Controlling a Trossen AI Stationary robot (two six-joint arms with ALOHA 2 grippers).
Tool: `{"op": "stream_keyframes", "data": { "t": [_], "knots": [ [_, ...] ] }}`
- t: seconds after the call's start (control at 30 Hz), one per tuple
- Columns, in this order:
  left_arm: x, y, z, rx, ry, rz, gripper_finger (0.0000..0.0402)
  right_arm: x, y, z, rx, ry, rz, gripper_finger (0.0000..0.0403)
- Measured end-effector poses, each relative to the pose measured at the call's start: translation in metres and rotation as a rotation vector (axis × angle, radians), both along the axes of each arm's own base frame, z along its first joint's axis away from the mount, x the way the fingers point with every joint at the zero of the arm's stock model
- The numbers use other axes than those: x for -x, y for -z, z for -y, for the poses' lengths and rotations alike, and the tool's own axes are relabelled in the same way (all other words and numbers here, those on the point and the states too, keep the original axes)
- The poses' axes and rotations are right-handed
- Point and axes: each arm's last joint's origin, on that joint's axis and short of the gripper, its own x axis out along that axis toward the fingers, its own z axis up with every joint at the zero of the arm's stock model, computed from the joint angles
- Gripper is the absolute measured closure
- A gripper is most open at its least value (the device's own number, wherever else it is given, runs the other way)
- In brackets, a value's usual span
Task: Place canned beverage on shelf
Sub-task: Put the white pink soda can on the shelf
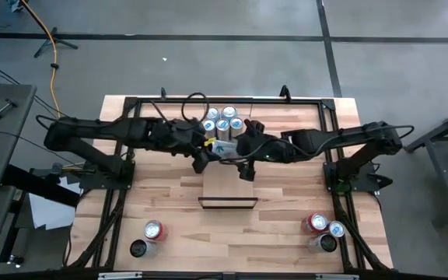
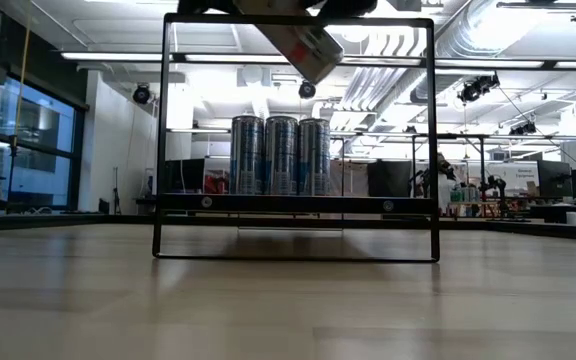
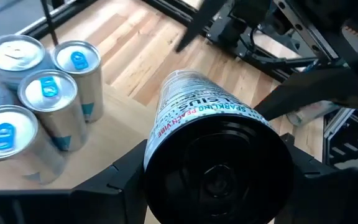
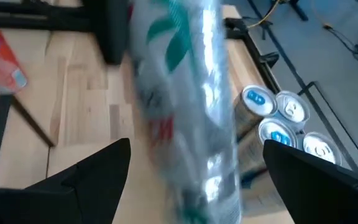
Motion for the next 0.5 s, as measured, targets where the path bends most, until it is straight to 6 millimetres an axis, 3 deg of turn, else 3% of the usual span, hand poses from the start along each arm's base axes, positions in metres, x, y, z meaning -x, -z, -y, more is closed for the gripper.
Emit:
{"op": "stream_keyframes", "data": {
  "t": [0.5],
  "knots": [
    [-0.011, 0.002, 0.001, -0.012, 0.012, 0.037, 0.0202, -0.012, 0.01, 0.009, -0.07, -0.052, -0.014, 0.0051]
  ]
}}
